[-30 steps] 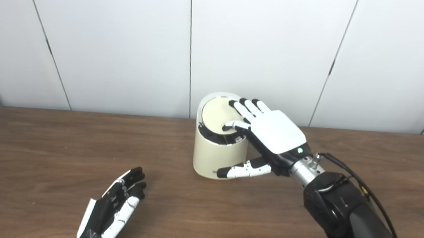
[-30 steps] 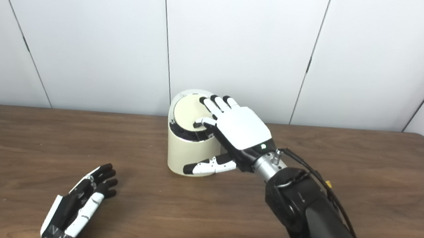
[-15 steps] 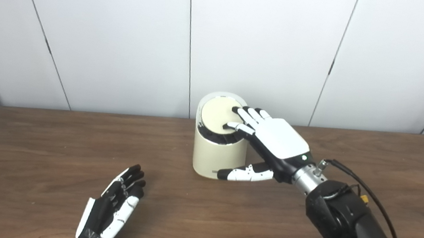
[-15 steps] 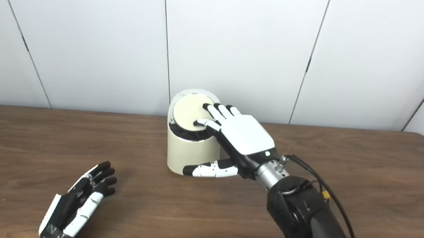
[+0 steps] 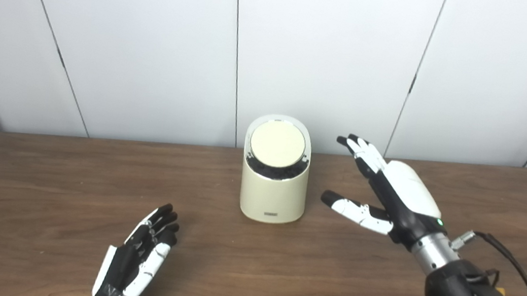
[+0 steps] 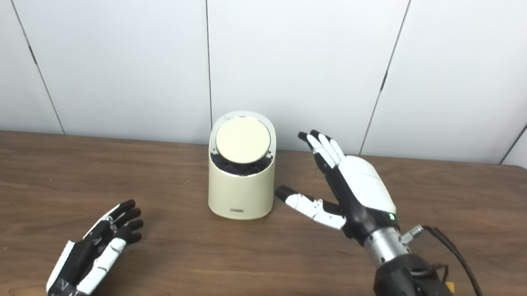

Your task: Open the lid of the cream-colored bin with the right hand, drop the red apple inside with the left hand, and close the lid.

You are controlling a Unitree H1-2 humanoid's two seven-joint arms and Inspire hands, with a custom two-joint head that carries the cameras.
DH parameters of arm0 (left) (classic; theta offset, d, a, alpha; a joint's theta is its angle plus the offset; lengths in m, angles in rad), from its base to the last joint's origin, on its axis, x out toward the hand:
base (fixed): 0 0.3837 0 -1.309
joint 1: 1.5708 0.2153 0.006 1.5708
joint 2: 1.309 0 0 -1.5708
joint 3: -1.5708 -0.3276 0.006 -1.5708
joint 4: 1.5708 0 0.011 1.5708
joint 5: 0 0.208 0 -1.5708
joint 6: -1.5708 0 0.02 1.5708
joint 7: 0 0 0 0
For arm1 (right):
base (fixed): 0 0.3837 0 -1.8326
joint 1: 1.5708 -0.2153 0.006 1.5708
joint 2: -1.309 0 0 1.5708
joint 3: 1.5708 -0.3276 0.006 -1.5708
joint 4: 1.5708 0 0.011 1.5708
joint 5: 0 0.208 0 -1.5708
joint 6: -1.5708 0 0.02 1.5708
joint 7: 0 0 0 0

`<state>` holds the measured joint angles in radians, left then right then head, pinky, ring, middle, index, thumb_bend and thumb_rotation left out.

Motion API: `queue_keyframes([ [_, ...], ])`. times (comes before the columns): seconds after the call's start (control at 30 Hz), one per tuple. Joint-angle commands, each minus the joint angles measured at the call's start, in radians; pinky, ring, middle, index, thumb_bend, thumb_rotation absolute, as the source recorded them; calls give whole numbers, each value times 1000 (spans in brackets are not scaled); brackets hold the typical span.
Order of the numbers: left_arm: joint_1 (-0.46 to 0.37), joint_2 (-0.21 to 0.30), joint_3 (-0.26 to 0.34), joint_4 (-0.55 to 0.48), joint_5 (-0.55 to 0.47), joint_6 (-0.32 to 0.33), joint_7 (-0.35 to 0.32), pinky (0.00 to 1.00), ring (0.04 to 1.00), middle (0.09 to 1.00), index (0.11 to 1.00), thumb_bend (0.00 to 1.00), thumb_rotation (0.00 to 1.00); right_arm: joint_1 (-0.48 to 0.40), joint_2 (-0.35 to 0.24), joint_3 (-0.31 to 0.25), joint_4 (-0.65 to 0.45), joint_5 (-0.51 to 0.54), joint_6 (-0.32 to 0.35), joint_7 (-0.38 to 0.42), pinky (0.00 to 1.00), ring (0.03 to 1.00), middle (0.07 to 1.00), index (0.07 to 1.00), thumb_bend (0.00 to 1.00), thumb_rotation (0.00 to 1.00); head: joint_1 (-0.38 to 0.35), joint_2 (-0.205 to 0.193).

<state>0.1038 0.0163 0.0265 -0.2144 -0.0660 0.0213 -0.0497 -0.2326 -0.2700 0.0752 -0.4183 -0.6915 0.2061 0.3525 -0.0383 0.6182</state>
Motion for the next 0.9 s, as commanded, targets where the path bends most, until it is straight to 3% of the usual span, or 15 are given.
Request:
queue_keyframes([
  [0.0,-18,9,6,-35,-9,-24,-1,831,854,878,898,600,581,15,-8,-34,-53,55,16,-17,865,989,983,962,496,960,-1,1],
  [0.3,-11,33,7,-52,8,-3,-3,829,856,884,897,580,669,157,60,-108,-67,291,102,-38,883,936,951,927,505,1000,0,12],
  [0.4,2,46,9,-68,7,1,-9,851,867,890,904,560,715,186,99,-127,-58,386,113,-50,829,917,955,931,530,1000,2,19],
  [0.53,38,69,10,-100,3,-8,-26,907,914,931,940,535,777,227,165,-160,-57,557,122,-63,897,952,966,931,497,1000,0,27],
  [0.7,96,66,30,-119,3,-41,-14,923,926,936,937,548,774,294,226,-175,-16,649,35,-129,892,940,946,903,493,980,-3,32],
  [0.87,123,67,48,-101,-1,-66,-18,924,926,938,942,513,783,338,239,-162,38,646,-86,-184,898,941,943,912,520,975,-3,40],
])
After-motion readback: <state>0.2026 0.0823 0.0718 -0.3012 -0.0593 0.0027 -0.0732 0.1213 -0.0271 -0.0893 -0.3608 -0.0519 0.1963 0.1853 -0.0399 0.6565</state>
